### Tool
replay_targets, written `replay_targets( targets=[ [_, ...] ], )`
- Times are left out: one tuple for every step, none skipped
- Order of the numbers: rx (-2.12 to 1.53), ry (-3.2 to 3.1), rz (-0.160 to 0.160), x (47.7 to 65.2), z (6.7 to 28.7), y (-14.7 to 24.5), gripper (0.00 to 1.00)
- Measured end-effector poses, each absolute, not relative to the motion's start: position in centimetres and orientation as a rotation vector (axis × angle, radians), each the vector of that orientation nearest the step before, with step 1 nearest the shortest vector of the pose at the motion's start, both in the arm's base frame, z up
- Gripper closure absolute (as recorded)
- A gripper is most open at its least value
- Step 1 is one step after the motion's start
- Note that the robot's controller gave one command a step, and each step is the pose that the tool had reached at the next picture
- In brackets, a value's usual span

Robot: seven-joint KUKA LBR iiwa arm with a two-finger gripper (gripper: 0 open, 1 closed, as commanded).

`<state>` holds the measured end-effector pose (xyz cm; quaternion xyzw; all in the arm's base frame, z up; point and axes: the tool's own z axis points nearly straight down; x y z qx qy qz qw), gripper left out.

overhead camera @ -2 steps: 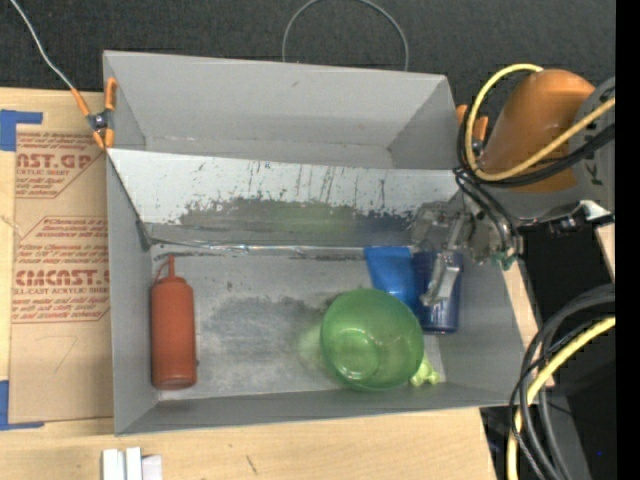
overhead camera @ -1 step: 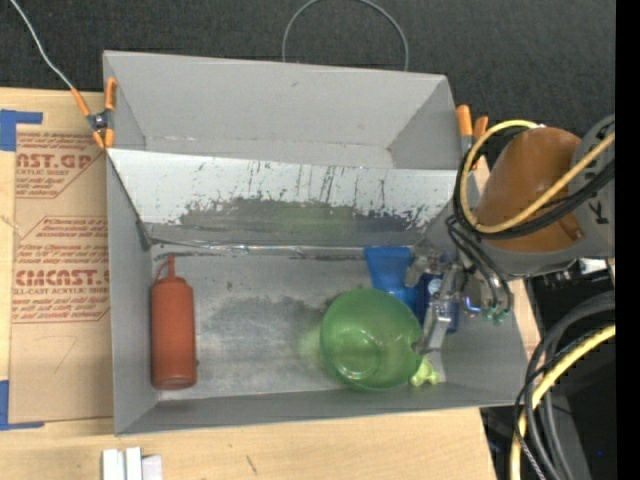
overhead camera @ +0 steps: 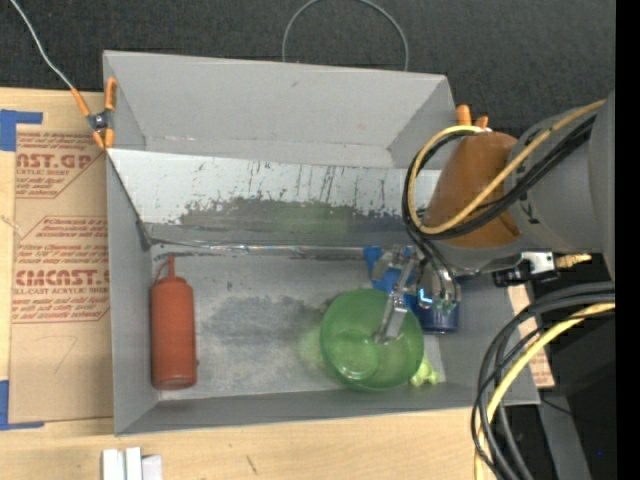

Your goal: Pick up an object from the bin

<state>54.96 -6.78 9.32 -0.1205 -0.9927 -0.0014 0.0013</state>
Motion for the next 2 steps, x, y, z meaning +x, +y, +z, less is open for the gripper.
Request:
replay_targets(
  targets=[
    [-0.425, -3.107, 0.0, 52.8, 8.0, -5.8, 0.0],
    [-0.303, -3.126, -0.003, 54.8, 7.1, -2.6, 0.0]
  ],
)
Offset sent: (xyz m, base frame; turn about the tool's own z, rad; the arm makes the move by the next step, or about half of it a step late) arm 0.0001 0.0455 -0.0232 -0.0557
